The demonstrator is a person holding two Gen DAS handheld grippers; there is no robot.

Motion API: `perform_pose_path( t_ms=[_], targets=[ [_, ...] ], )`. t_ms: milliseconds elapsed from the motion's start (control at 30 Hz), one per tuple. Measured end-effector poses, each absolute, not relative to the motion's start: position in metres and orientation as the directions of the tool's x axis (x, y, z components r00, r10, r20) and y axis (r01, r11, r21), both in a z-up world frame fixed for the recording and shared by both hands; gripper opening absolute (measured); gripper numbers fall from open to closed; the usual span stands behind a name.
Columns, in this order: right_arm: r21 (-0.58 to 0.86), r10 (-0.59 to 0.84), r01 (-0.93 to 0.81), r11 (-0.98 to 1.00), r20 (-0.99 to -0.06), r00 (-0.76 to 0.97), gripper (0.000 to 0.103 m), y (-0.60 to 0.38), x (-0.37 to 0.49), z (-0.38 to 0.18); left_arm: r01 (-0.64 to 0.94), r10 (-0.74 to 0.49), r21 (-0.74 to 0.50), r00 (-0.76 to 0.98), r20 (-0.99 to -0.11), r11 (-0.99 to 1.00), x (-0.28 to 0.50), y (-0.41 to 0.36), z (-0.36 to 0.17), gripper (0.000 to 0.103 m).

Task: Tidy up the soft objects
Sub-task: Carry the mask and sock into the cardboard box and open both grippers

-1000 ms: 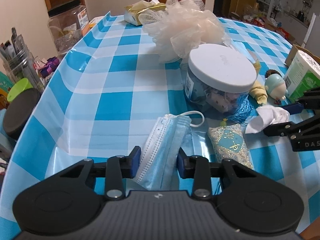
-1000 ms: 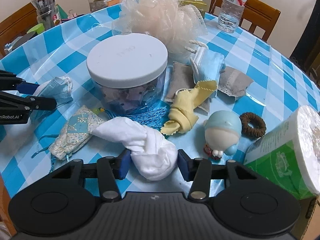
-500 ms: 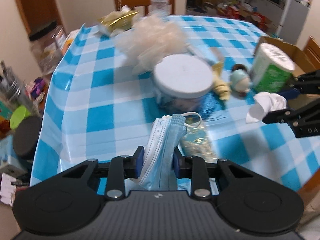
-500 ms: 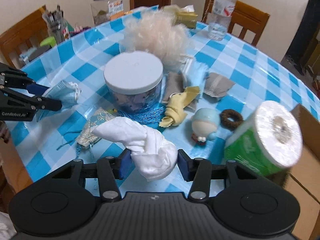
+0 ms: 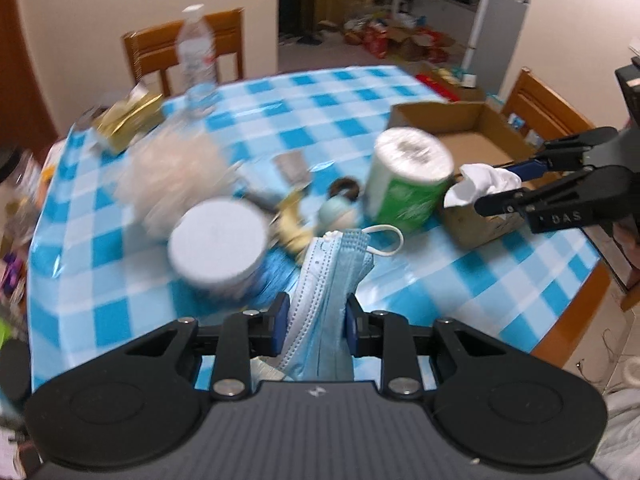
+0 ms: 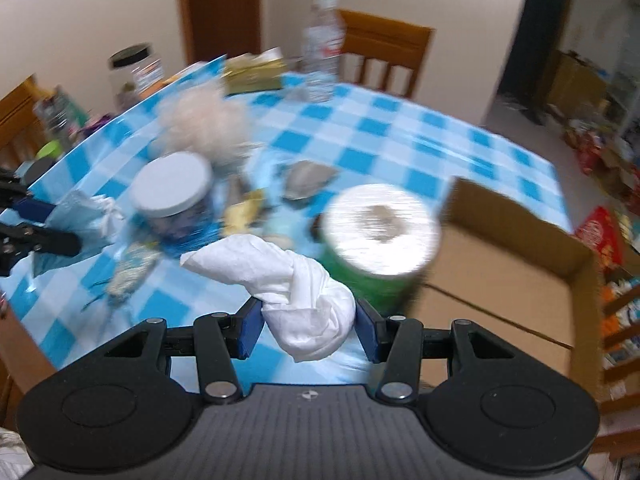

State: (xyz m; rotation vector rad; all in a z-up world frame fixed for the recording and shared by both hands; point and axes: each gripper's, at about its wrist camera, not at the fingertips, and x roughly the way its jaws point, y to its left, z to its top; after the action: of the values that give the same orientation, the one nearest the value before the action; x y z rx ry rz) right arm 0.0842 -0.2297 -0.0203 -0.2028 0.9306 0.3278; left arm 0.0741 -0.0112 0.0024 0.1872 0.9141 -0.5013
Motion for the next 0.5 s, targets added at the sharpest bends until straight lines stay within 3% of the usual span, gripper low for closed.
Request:
perform_pose_path(
  t_ms=[500],
  targets=[
    [-0.057, 0.062, -0.174, 0.983, -0.791, 0.609, 0.056, -0.358, 0.113, -0.03, 0.565, -0.382, -0.018, 0.534, -0.754, 0.825, 0.113, -0.131, 0.033, 0.027]
  ],
)
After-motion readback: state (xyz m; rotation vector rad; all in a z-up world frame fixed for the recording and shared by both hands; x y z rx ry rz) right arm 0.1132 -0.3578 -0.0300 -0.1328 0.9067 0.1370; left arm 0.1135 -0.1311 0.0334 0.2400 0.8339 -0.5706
